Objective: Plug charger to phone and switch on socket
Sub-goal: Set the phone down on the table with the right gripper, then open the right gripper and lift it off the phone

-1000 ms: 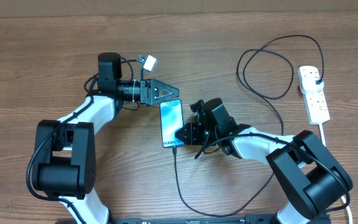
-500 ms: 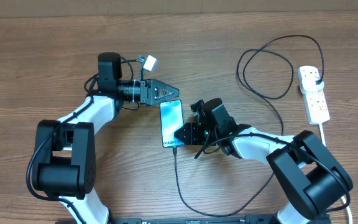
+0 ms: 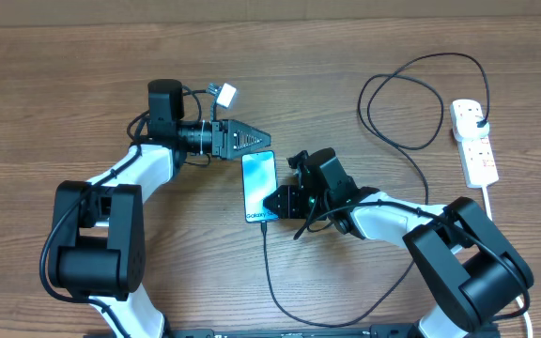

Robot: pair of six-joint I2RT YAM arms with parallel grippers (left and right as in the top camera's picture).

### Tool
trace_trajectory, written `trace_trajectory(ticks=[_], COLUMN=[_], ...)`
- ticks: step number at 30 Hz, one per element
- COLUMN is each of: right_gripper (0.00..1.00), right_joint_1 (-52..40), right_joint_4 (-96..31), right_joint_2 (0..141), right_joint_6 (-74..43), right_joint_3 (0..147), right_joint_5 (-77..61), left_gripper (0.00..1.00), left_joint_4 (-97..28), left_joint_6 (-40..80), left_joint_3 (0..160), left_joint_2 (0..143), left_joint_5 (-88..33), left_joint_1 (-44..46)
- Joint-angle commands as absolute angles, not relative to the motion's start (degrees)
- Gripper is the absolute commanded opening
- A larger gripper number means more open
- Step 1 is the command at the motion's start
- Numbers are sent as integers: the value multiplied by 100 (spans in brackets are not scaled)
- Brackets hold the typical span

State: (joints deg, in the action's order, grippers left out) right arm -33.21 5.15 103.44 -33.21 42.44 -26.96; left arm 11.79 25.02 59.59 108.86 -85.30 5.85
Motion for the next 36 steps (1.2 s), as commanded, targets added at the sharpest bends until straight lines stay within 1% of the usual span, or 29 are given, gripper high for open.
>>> trace_trajectory(ticks=[1, 3, 7, 24, 36], right_gripper=[36, 38, 39, 38, 34], right_joint_1=[-3354, -3354, -3354, -3352, -3321], right_joint_4=[421, 419, 419, 250, 252], right_joint_2=[10370, 10370, 10370, 10370, 10363], right_joint_6=[-3297, -3297, -3297, -3426, -3470], right_joint_3=[4233, 4233, 4233, 4235, 4257], right_joint_5=[-2401, -2399, -2401, -2405, -2401], left_gripper=[100, 99, 100, 100, 100], left_joint_4=[1188, 1190, 1190, 1190, 1205], left_joint_6=[2353, 2353, 2353, 2353, 2353], left_joint_3=[6023, 6023, 6023, 6023, 6023], left_joint_2=[10831, 10831, 10831, 10831, 10831], left_joint_5=[-8639, -8639, -8639, -8639, -8637], left_joint_1=[565, 565, 565, 567, 567])
